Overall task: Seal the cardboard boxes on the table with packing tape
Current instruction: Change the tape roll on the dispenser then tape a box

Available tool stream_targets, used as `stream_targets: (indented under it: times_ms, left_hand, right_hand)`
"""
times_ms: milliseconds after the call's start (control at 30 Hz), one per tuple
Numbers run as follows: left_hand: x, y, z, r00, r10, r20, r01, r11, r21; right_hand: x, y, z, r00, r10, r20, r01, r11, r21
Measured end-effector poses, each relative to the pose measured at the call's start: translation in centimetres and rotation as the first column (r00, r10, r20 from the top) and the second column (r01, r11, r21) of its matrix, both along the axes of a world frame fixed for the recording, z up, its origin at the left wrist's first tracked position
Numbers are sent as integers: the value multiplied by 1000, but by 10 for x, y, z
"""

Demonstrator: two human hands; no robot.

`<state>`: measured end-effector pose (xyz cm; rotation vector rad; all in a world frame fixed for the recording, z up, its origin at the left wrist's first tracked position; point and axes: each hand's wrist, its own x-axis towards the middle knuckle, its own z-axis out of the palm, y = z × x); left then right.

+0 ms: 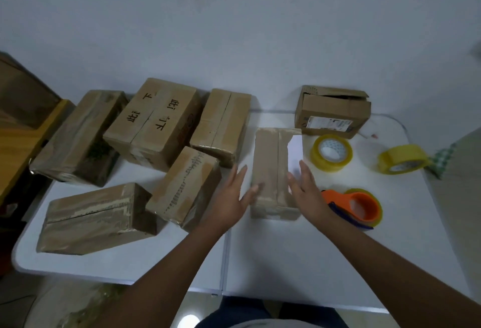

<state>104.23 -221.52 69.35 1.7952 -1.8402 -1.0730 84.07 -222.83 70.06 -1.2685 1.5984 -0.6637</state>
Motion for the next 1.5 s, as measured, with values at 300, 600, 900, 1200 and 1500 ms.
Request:
stream_targets:
  times_ms: [300,600,900,1200,1500]
  left_hand:
    - [-43,-15,-10,757,-218,617,178,976,126]
    - [-10,-41,20,466,-695,548,759,632,156]
    - [-3,-14,16,569,-680,462,735,673,86]
    - [-23,-26,6,812,-369,453,477,866,-150]
    - [-56,20,-10,864,-404,300,420,908,13]
  right_hand:
    - [-12,40,-11,990,-142,-23,142,989,26]
    - [-46,-15,-13,972,18,-235,-66,977,-201]
    - [-59,-5,-14,924,-22,-382,-55,980,-190]
    - [-59,37,-21,925,-130,-358,70,982,-176]
    - [-56,64,-34,987,-59,-147,43,993,-107]
